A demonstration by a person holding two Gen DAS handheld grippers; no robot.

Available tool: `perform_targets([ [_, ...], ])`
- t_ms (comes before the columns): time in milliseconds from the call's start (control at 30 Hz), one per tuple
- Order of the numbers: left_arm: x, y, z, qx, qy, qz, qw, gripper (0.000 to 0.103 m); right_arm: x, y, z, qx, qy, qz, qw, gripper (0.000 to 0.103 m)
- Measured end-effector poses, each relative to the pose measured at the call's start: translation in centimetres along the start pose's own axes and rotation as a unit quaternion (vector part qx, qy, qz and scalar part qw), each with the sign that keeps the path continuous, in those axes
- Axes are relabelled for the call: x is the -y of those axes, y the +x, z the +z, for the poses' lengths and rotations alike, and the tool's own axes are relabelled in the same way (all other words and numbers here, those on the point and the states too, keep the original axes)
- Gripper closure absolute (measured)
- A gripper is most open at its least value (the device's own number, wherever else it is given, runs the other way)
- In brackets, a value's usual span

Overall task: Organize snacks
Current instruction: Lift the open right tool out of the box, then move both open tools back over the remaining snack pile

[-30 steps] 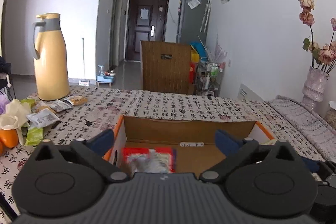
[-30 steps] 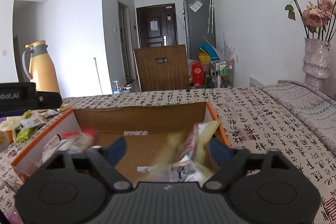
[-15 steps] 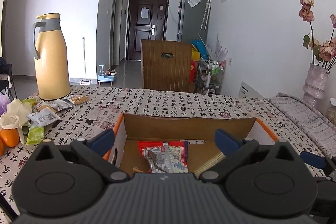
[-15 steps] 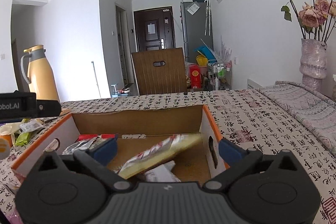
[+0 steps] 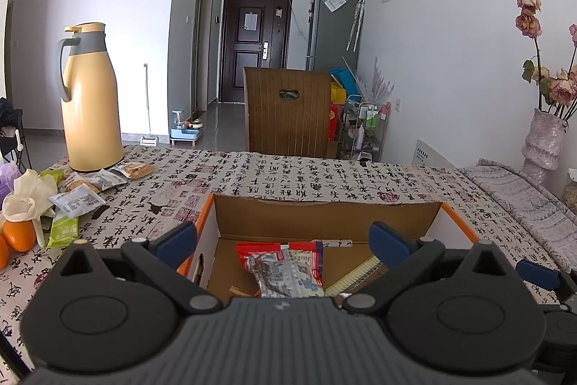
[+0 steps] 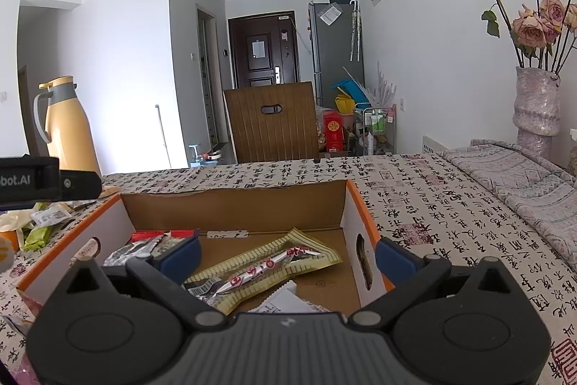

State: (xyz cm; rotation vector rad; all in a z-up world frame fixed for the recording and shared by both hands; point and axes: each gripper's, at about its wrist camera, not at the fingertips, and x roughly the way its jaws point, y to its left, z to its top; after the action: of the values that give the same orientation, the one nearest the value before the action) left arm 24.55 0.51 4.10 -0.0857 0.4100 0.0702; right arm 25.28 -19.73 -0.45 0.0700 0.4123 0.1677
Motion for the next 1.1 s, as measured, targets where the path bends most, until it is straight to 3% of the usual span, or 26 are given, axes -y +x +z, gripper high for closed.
perform_targets([
  [633,0.5,-3.7,1.4,0.017,0.013,0.007,0.9997,0.000,-0.6,-3.8,1.2,0.021,-0.005,0.000,1.000,0.000],
  [1100,-0.5,-7.6,-0.8,0.004,0.018,0.012,0.9998,0.000,-0.8,-7.8,-1.0,0.010,-0.001,0.014,1.000,0.000],
])
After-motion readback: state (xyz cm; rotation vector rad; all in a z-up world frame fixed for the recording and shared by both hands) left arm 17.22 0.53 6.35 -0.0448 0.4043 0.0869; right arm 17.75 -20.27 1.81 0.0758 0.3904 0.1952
